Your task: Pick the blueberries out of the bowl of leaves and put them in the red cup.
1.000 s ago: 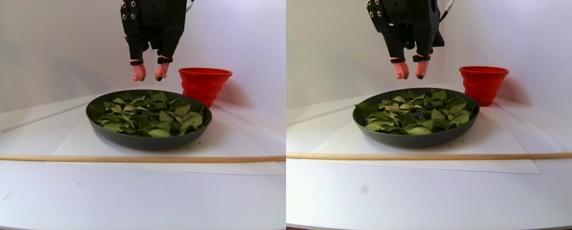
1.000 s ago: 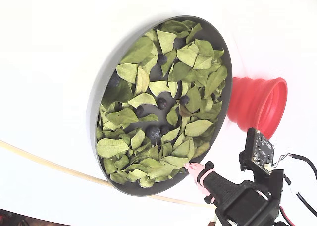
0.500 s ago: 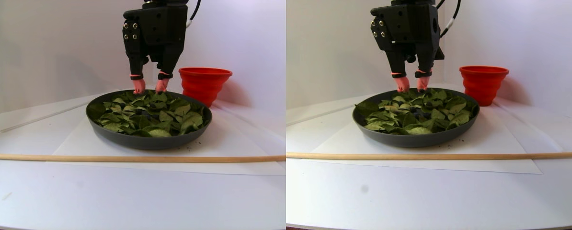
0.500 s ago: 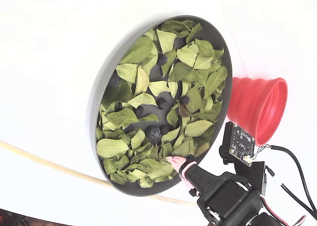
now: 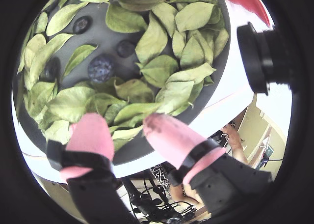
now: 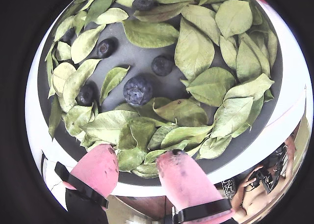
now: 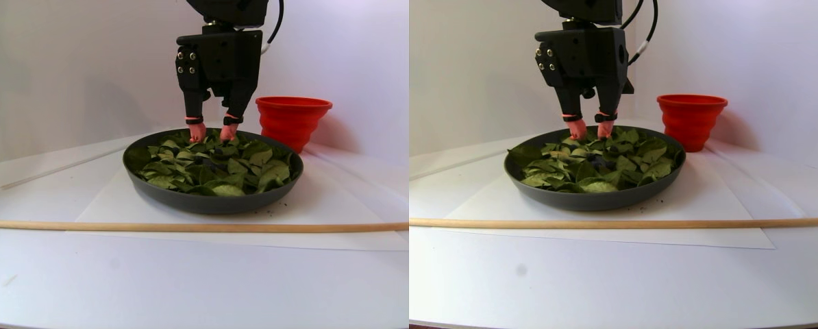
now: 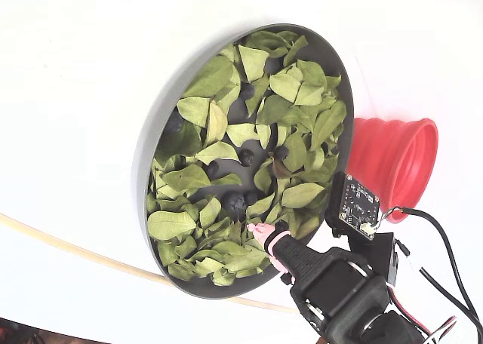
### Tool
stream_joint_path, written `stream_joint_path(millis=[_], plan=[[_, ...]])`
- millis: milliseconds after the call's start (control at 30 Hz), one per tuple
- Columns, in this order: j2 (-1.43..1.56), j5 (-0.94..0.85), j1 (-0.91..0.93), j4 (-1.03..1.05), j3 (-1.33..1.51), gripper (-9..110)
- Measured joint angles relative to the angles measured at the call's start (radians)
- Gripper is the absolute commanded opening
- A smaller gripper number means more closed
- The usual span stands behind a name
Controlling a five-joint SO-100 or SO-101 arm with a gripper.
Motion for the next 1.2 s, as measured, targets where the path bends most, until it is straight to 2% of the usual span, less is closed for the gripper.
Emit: stream_joint_path(millis=[1200], plan=[[-0.291,0.025,-0.014,-0.199,-0.123,18]])
